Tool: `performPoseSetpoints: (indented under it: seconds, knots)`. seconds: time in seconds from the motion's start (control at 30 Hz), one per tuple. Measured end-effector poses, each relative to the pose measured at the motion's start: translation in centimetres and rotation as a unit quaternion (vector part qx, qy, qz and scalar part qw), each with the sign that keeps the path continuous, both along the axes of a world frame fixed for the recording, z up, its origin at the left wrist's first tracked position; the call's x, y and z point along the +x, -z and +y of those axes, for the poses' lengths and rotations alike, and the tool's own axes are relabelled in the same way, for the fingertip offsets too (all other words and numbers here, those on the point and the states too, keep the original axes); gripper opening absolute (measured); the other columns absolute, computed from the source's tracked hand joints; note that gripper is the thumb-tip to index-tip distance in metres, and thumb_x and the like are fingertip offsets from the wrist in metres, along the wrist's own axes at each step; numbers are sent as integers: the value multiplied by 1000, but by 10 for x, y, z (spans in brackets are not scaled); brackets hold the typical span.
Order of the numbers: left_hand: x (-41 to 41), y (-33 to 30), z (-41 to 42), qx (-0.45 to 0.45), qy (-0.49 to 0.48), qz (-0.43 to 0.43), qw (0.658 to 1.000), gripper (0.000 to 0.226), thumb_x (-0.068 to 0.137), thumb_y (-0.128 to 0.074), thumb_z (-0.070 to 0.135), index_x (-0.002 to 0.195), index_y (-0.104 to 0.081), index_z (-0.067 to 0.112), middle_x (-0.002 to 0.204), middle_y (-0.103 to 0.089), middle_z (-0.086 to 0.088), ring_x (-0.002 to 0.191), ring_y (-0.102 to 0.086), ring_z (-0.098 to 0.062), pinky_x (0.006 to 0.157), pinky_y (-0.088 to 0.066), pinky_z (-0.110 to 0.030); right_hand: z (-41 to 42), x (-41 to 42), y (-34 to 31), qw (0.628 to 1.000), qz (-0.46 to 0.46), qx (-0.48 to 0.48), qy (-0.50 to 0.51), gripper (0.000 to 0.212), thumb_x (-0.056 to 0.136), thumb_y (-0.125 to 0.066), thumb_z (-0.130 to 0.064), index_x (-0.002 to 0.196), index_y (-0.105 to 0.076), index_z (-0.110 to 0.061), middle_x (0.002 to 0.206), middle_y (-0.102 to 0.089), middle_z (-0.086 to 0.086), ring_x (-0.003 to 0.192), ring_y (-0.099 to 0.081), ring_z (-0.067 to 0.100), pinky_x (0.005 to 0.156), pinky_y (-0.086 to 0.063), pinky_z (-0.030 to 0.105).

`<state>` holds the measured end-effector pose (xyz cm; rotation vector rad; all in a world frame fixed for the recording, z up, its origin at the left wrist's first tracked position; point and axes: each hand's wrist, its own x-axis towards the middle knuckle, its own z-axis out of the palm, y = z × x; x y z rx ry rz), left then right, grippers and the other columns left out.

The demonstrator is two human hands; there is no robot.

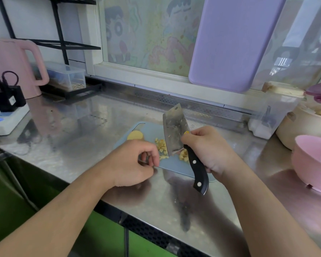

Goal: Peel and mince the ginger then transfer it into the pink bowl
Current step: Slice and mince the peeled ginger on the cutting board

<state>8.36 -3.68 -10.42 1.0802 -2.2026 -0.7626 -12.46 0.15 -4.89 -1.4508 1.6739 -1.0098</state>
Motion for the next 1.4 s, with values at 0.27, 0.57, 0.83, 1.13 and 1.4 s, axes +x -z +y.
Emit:
performPoseSetpoints:
  seconds: [0.27,0.57,0.83,1.13,1.4]
  knots:
    - [15,3,-1,-25,12,-36,999,30,90,-73,9,88,-76,39,89,-69,17,89,-63,-12,75,-51,-18,-4,-4,2,999,-33,-5,-4,30,93,-55,-9,83,-60,19,45,-36,2,36,-26,17,40,-17,14]
    - [2,4,7,-51,-3,-63,997,21,98,-67,16,97,-69,37,94,-65,24,91,-63,-5,79,-51,-19,-3,-10,-2,996,-81,-19,42,39,92,-56,-11,54,-48,-14,55,-52,12,39,-32,19,42,-19,16]
    - [-20,3,-9,-89,-73,19,993,25,97,-68,12,95,-69,37,89,-68,19,87,-62,-2,71,-42,-11,-2,-17,-7,990,-117,-30,68,38,94,-54,-9,57,-48,-13,38,-50,-7,44,-33,20,49,-21,24]
    - [-36,17,-25,-107,-99,110,983,36,87,-77,-3,90,-78,33,90,-74,14,87,-71,-6,82,-59,-26,-3,-19,-8,989,-114,-27,87,34,94,-52,-7,61,-42,-11,35,-47,-9,44,-31,19,46,-19,21]
    - [-26,12,-26,-111,-325,146,928,40,91,-57,-4,109,-71,28,111,-64,17,102,-57,-1,82,-35,-10,-1,0,3,1000,-3,19,-10,38,86,-63,-15,48,-61,-14,45,-40,5,32,-31,19,38,-21,15]
